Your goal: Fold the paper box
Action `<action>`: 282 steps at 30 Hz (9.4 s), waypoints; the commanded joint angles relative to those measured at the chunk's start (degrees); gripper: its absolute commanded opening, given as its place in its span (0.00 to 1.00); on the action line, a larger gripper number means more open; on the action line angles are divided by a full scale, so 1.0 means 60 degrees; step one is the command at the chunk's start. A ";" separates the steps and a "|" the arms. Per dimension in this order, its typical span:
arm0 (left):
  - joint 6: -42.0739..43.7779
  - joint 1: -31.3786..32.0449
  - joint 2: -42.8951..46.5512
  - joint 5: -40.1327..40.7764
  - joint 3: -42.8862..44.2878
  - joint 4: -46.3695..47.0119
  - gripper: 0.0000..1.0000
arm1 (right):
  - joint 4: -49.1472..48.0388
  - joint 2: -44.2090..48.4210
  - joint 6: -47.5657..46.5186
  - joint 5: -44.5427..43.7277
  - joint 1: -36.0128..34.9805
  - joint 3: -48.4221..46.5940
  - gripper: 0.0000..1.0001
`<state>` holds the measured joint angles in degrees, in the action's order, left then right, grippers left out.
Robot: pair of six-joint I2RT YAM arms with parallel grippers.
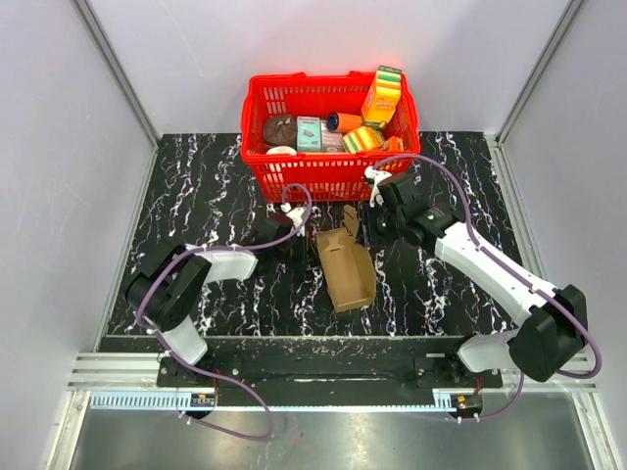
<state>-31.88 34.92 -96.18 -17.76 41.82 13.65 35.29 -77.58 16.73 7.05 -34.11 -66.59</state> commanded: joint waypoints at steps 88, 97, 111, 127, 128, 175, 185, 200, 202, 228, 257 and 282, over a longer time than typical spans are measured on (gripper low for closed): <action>0.0611 0.0011 0.3989 0.2271 -0.0540 -0.3037 0.00 | 0.2014 0.0684 0.1371 -0.3167 0.1700 0.1577 0.74; 0.0582 0.0011 0.4106 0.2213 -0.0657 -0.3037 0.00 | 0.1752 -0.0456 0.1298 -0.2655 0.1700 0.1518 0.18; 0.0538 0.0011 0.4487 0.2213 -0.0979 -0.3139 0.00 | 0.2146 -0.1645 0.2571 -0.3168 0.1700 0.2015 0.12; 0.0391 0.0011 0.4809 0.1817 -0.1506 -0.2817 0.00 | 0.0432 -0.1424 0.4944 -0.2624 0.0282 0.3540 0.01; 0.0391 0.0011 0.4824 0.1832 -0.1521 -0.2831 0.00 | 0.0418 -0.1541 0.5062 -0.2654 0.0062 0.3525 0.01; 0.0157 -0.0077 0.8207 0.6915 0.0134 -0.7314 0.00 | -0.4754 -0.0265 0.0877 -0.2055 -0.4686 0.3512 0.00; 0.0054 -0.0077 0.9145 0.6885 -0.0071 -0.7533 0.00 | -0.6291 -0.2185 -0.0635 -0.1906 -0.4672 0.3114 0.25; 0.0245 -0.0077 0.9160 0.6944 -0.0013 -0.7578 0.00 | -0.7083 -0.2905 -0.1191 -0.2068 -0.4686 0.3393 0.67; 0.0259 -0.0077 0.9160 0.6959 -0.0027 -0.7578 0.00 | -0.6981 -0.2934 -0.1236 -0.2112 -0.4686 0.3364 0.67; 0.0245 -0.0092 0.9160 0.6973 -0.0481 -0.7285 0.01 | -0.2472 -0.2919 0.6624 -0.6725 -0.4716 0.3276 0.68; 0.0128 -0.0092 0.9190 0.6988 -0.0774 -0.7050 0.01 | -0.3162 0.1252 0.5729 -0.6715 -0.6137 0.4956 0.53; 0.0113 -0.0092 0.9453 0.7178 -0.0701 -0.7519 0.01 | -1.0085 -0.2625 0.1356 -0.2755 -0.6356 0.5342 0.00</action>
<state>-31.44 34.59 -40.47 23.27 36.97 -31.68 -20.73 -89.76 25.50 -10.96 -71.26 -31.68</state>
